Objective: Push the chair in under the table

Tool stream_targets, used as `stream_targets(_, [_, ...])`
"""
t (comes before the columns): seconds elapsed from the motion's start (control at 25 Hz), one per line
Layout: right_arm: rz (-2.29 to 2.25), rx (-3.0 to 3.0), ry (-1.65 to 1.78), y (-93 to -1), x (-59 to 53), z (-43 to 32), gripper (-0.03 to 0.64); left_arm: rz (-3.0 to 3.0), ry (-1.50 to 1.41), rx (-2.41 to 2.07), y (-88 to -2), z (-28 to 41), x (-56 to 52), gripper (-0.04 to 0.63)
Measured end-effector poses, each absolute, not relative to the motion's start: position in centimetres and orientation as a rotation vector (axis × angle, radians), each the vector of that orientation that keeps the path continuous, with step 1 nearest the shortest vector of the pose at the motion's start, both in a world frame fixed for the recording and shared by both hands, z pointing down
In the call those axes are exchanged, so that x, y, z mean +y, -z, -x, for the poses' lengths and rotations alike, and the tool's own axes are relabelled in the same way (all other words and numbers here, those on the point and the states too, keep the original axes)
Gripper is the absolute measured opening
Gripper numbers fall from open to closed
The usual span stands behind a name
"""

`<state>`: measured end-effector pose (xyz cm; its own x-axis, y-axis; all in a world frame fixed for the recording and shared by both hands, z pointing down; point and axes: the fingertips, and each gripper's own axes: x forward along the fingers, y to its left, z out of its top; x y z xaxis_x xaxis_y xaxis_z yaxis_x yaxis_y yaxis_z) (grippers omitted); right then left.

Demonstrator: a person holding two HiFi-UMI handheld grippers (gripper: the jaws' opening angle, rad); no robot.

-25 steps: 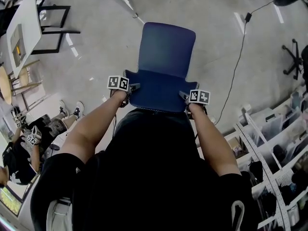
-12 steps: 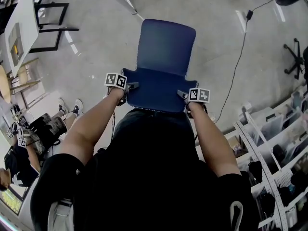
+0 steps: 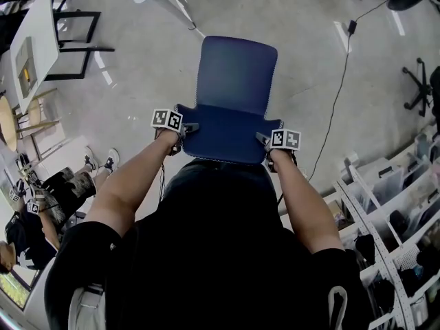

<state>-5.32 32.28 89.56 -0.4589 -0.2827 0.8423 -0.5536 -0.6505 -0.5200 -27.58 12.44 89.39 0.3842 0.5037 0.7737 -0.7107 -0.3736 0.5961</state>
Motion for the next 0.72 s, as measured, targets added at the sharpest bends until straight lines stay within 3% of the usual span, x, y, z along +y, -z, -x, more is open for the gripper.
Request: stream_targets(0.72, [-1.584, -1.215, -2.294, -84.4, 28.0, -2.8, 0.255, -1.437, -1.159, -0.214, -82.8, 19.8, 8.2, 0.298])
